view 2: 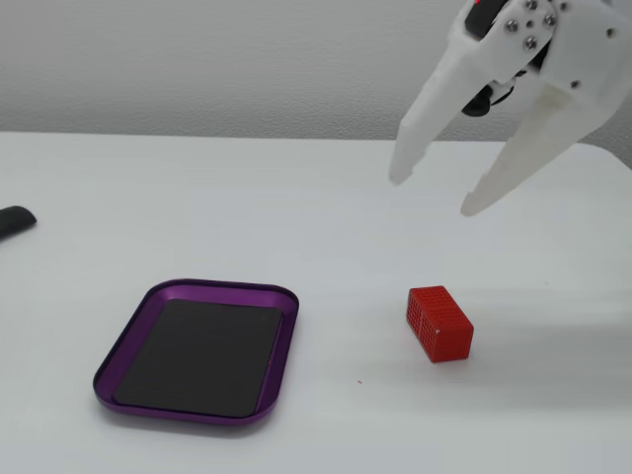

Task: Remove the cube from the box.

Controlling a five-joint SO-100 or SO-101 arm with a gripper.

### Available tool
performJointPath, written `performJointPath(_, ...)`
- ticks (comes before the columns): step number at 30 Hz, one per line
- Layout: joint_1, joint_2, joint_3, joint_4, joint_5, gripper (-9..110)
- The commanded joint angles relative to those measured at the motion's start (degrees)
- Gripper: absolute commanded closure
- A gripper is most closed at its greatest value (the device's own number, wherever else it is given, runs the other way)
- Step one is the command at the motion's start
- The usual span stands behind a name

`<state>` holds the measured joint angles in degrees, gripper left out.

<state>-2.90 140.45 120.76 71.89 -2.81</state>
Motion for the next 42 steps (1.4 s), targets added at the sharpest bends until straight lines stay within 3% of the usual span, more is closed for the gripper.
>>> performJointPath(1, 0.4, 10.8, 4.0, 0.3, -0.5, 86)
performJointPath(6, 1.1, 26.8, 19.7, -4.2, -0.5, 86)
performJointPath(11, 9.2, 42.6, 38.9, -12.2, -0.5, 86)
performJointPath(17, 18.0, 58.4, 54.1, -12.4, -7.4, 86)
performJointPath(22, 19.0, 55.3, 56.8, -12.4, -6.7, 87)
performJointPath(27, 19.4, 54.9, 56.8, -12.4, -4.4, 103)
performJointPath(42, 19.5, 54.9, 56.8, -13.2, -5.1, 102)
